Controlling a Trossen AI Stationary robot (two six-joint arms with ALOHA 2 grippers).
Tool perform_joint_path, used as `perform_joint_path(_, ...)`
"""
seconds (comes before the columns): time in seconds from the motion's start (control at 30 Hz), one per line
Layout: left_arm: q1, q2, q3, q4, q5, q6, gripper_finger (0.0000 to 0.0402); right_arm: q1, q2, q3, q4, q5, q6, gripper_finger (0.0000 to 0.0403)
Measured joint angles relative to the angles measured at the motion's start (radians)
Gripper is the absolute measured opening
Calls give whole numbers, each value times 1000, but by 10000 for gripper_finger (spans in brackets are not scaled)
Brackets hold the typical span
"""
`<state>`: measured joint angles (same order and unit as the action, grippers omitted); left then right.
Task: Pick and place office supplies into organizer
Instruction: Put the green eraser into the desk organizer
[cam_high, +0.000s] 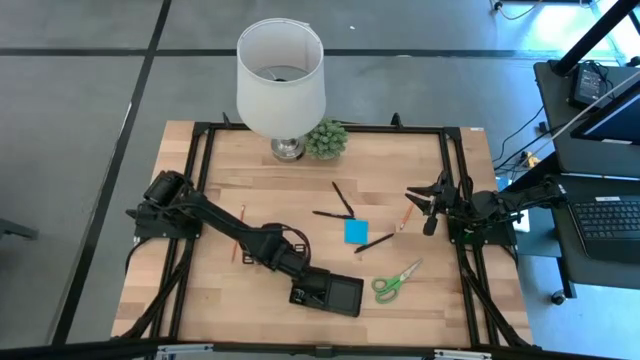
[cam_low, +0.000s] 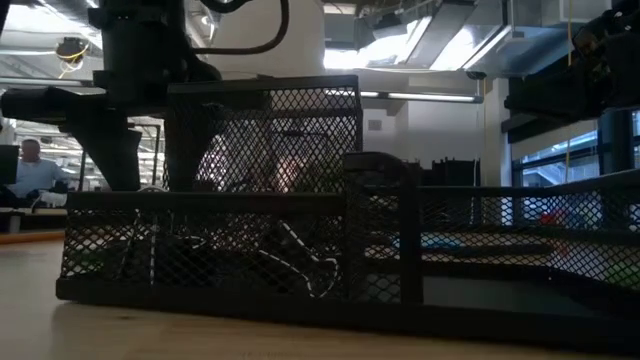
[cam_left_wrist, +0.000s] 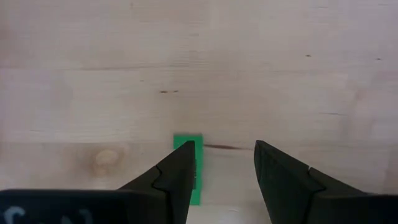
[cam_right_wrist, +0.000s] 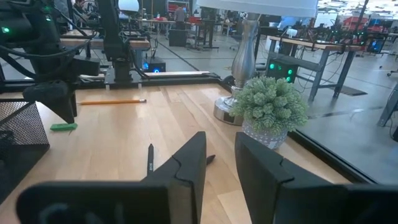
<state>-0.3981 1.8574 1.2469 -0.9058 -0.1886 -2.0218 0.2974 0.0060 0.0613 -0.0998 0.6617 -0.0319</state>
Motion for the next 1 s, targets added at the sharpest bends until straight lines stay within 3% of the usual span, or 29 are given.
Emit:
perform_joint_path(0.63, 0, 0, 0, -68, 61, -76, 157, 0, 0, 0, 0, 0, 0, 88)
perform_joint_path(1.0, -1, 0, 1, -63, 87, -17, 173, 0, 0, 0, 0, 0, -3, 88)
